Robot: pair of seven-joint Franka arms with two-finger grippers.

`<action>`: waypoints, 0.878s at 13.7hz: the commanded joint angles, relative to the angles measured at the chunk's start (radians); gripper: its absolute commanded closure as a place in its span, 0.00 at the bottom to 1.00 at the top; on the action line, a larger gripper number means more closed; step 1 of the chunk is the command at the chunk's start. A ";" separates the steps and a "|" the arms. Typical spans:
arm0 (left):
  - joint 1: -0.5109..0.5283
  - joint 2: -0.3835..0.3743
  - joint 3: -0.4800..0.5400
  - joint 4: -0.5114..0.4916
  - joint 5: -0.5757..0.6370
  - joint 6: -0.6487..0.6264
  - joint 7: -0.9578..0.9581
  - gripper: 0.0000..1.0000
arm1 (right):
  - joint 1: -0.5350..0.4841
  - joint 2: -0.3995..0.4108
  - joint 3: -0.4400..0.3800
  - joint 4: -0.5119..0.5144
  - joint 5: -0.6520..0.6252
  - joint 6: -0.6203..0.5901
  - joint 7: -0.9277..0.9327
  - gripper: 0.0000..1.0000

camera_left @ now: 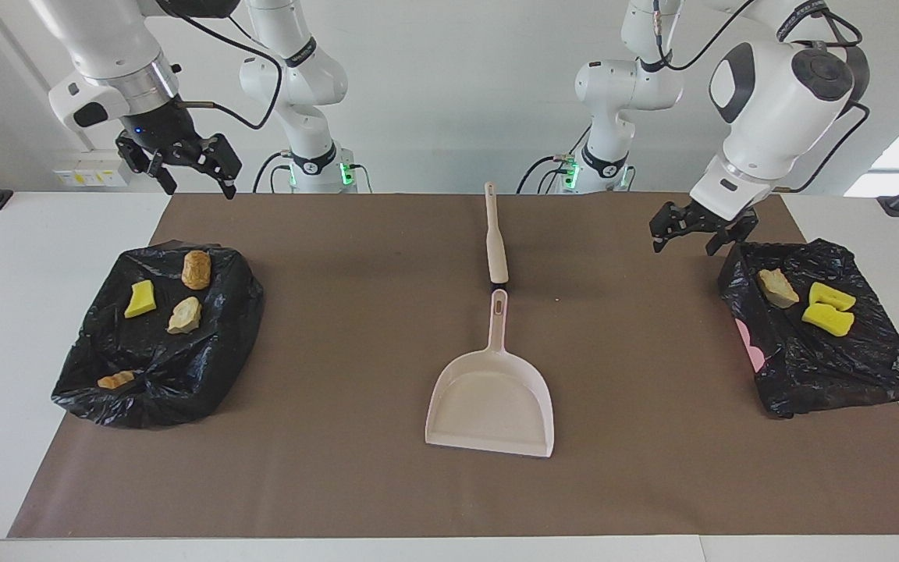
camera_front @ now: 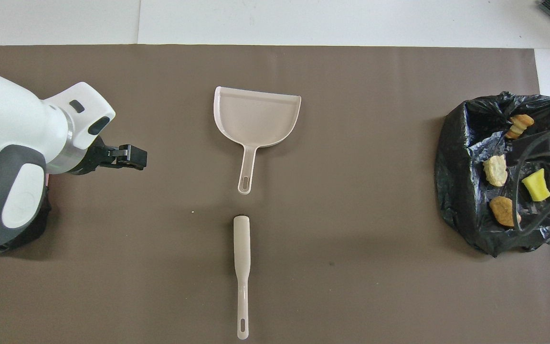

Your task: Sweep and dump trash in bin

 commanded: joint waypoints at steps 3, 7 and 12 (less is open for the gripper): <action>0.070 -0.039 -0.006 0.023 0.050 -0.024 0.095 0.00 | -0.010 -0.021 0.006 -0.023 0.013 -0.004 0.017 0.00; 0.057 -0.031 -0.016 0.175 0.096 -0.107 0.089 0.00 | -0.010 -0.021 0.006 -0.023 0.013 -0.004 0.017 0.00; 0.031 -0.028 -0.070 0.278 0.173 -0.258 0.079 0.00 | -0.010 -0.021 0.006 -0.023 0.013 -0.004 0.017 0.00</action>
